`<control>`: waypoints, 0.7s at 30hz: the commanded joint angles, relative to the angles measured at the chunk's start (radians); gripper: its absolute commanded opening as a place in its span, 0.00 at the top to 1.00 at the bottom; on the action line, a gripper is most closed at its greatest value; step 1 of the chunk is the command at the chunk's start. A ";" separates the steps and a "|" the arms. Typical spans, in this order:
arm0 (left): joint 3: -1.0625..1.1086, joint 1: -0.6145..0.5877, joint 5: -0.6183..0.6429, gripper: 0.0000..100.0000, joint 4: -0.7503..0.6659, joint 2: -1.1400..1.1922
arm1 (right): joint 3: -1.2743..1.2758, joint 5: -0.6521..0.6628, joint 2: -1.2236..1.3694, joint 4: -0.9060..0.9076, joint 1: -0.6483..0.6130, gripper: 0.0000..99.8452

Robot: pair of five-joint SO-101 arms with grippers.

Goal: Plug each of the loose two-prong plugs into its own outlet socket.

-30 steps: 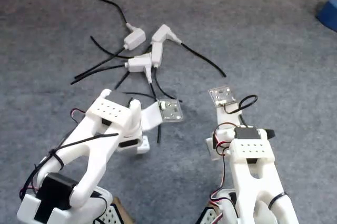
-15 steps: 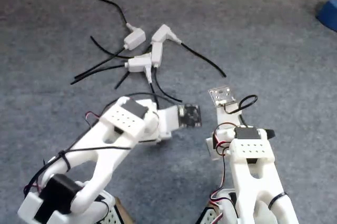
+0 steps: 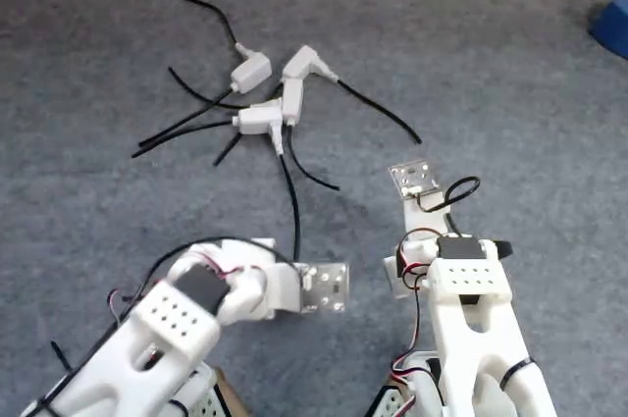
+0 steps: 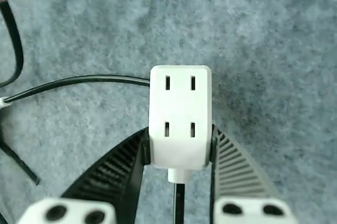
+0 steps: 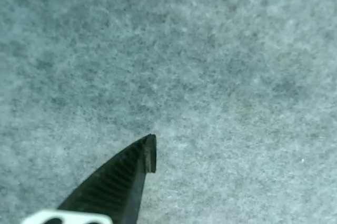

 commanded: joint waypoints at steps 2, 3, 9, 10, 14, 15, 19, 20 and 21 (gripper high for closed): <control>0.018 -0.001 -0.003 0.97 -0.005 -0.062 | -0.010 0.011 -0.015 -0.002 -0.008 0.39; 0.016 -0.013 -0.002 0.97 -0.005 -0.064 | -0.010 0.011 -0.015 -0.002 -0.008 0.39; -0.018 -0.056 0.064 0.92 -0.003 -0.036 | -0.010 0.011 -0.015 -0.002 -0.008 0.39; -0.022 -0.056 0.068 0.91 -0.003 -0.022 | -0.010 0.011 -0.015 -0.002 -0.008 0.39; -0.022 -0.053 0.069 0.94 -0.009 0.028 | -0.008 0.011 -0.015 -0.002 -0.008 0.39; -0.022 -0.053 0.069 0.94 -0.009 0.038 | -0.008 0.011 -0.015 -0.002 -0.008 0.39; -0.022 -0.053 0.069 0.92 -0.011 0.045 | -0.008 0.011 -0.015 -0.002 -0.008 0.39; -0.022 -0.056 0.069 0.89 -0.011 0.045 | -0.008 0.011 -0.015 -0.002 -0.008 0.39; -0.022 -0.061 0.069 0.85 -0.011 0.045 | -0.008 0.011 -0.015 -0.002 -0.008 0.39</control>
